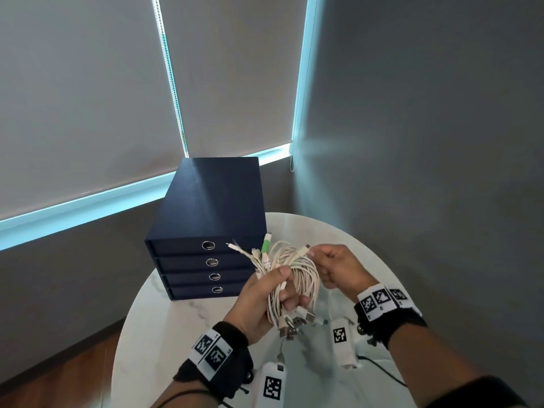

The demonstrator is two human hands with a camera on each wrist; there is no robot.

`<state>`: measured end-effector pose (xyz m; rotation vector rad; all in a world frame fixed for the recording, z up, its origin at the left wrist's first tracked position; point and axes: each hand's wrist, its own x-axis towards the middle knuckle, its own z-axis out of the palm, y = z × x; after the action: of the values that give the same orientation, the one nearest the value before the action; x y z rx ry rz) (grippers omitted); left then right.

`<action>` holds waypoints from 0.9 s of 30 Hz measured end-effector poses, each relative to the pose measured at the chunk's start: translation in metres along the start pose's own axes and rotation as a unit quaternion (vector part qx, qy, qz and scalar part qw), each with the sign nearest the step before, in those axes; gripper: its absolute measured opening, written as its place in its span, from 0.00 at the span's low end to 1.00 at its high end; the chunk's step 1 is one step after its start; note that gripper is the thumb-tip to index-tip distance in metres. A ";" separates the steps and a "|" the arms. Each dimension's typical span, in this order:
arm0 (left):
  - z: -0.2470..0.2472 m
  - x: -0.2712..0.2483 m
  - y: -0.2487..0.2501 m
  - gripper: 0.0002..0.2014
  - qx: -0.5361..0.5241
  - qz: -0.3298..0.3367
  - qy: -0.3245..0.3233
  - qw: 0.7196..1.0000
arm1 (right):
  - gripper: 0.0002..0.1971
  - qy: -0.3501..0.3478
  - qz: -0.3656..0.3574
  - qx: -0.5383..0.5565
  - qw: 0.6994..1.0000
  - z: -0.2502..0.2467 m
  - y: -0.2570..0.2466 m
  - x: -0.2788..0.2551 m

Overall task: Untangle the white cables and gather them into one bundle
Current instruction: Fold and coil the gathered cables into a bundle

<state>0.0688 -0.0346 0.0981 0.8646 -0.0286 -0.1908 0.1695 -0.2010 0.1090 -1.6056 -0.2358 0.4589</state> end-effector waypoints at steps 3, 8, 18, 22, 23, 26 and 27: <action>-0.003 0.006 0.001 0.12 -0.052 0.004 0.039 0.998 | 0.13 0.025 0.012 0.030 0.999 0.016 0.028 -0.009; -0.005 0.014 0.004 0.13 -0.083 0.019 0.158 0.984 | 0.16 0.030 0.027 -0.036 0.999 0.043 0.063 -0.024; -0.017 0.016 0.000 0.17 0.056 0.121 0.324 0.937 | 0.12 -0.082 -0.068 -0.343 0.933 0.065 0.053 -0.061; -0.019 0.014 -0.003 0.19 0.116 0.133 0.323 0.930 | 0.10 -0.141 -0.079 -0.413 0.897 0.060 0.009 -0.058; -0.017 0.014 -0.004 0.19 0.123 0.141 0.321 0.928 | 0.10 -0.152 -0.066 -0.399 0.902 0.060 0.000 -0.058; -0.011 0.013 -0.005 0.20 0.159 0.163 0.317 0.921 | 0.10 -0.149 -0.037 -0.321 0.935 0.059 -0.019 -0.059; -0.008 0.012 -0.004 0.21 0.169 0.171 0.315 0.918 | 0.11 -0.150 -0.026 -0.295 0.943 0.060 -0.022 -0.059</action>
<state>0.0803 -0.0337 0.0891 1.2189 0.3982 0.4410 0.0933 -0.1694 0.1378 -2.1026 -0.6982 0.6296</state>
